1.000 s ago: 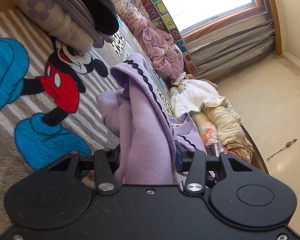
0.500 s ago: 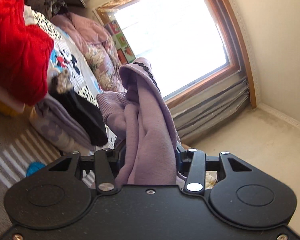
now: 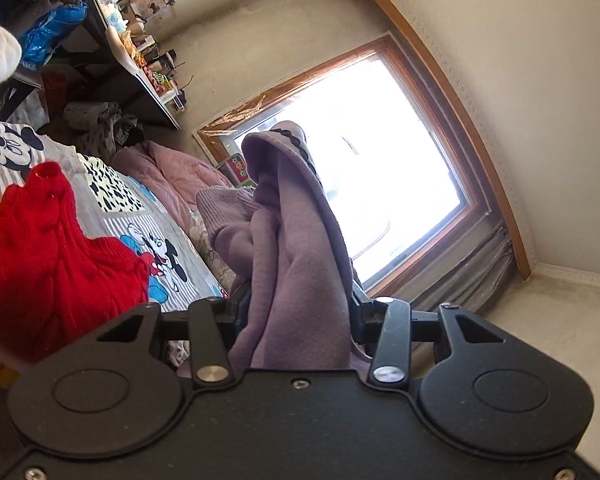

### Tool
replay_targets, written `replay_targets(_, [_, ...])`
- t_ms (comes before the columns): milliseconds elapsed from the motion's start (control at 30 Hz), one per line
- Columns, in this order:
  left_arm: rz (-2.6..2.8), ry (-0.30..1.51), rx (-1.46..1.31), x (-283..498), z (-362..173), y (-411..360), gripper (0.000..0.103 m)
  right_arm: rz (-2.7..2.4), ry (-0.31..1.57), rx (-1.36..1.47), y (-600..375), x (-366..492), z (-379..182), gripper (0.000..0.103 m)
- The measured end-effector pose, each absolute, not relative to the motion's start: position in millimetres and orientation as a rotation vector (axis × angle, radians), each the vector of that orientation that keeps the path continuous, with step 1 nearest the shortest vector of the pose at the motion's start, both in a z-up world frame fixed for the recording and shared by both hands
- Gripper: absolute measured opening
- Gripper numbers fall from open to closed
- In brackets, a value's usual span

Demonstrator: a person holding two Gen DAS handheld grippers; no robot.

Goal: Fold clothes
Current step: 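Carry the folded sweatshirt with both tools toward the clothes stack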

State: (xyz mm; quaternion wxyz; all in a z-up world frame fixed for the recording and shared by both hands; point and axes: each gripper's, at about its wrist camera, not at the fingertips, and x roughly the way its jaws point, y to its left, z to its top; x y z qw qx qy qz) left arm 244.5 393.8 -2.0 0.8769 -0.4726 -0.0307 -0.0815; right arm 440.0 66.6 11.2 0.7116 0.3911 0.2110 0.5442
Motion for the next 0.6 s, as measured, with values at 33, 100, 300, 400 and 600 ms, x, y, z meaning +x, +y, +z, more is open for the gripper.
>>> replay_targets(33, [-0.162,-0.069,-0.989,245,-4,399,0.043,1.216,0.47,0.871,74,444,11,0.05])
replay_targets(100, [-0.146,-0.081,-0.993,247,-9,409,0.043,1.231,0.477,0.881,86,451,9,0.05])
replay_targets(300, [-0.09,-0.098,-0.947,247,-12,426,0.043,1.276,0.515,0.907,126,466,-2,0.051])
replay_targets(400, [-0.068,-0.105,-0.915,248,-6,432,0.043,1.292,0.527,0.935,138,472,-9,0.051])
replay_targets(600, [0.045,-0.076,-0.89,257,-12,443,0.043,1.305,0.549,0.938,160,479,-13,0.051])
